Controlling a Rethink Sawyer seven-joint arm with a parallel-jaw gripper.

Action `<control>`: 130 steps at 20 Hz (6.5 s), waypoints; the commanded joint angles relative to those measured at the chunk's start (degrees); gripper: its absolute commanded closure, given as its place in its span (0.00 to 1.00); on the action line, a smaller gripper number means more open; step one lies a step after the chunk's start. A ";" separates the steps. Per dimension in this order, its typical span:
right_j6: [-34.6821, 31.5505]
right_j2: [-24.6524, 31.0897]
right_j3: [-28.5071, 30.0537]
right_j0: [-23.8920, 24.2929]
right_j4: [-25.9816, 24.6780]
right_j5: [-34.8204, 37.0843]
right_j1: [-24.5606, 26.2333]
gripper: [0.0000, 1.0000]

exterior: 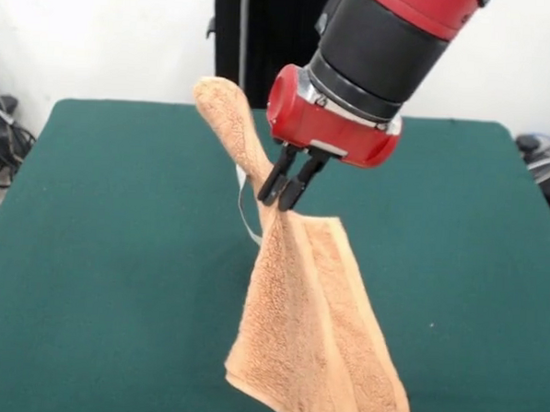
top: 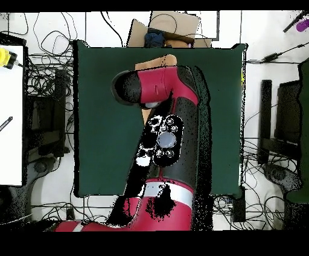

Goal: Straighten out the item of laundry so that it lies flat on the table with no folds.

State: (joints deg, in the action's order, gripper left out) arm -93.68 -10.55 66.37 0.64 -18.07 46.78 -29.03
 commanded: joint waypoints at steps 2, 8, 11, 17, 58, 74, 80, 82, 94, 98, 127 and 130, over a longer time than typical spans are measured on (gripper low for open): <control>1.66 7.17 -1.75 0.02 1.09 4.68 1.23 1.00; 0.71 12.08 1.21 6.20 11.34 18.85 3.27 1.00; 1.82 11.19 -2.02 5.40 10.37 21.89 3.96 1.00; 4.56 10.92 -15.02 3.58 6.99 32.56 7.23 1.00; -23.37 5.59 26.04 -1.51 23.02 -0.77 2.01 1.00; -18.85 6.19 32.29 0.09 13.97 -18.74 -1.96 0.00; -19.46 6.56 32.41 -0.71 13.92 -18.23 -2.26 0.00; -19.33 6.59 32.92 -0.41 13.84 -18.45 -2.56 0.00; -2.84 15.21 17.34 12.20 8.74 -10.36 -0.35 0.00; -2.49 17.85 15.80 15.36 6.95 -9.28 0.12 0.00; -10.31 23.55 22.92 23.30 -1.55 -17.31 5.99 0.00; -9.78 23.85 24.73 24.08 -1.42 -17.34 4.93 0.00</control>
State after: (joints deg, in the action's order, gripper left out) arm -105.94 8.74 83.39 23.32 -16.18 32.46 -22.28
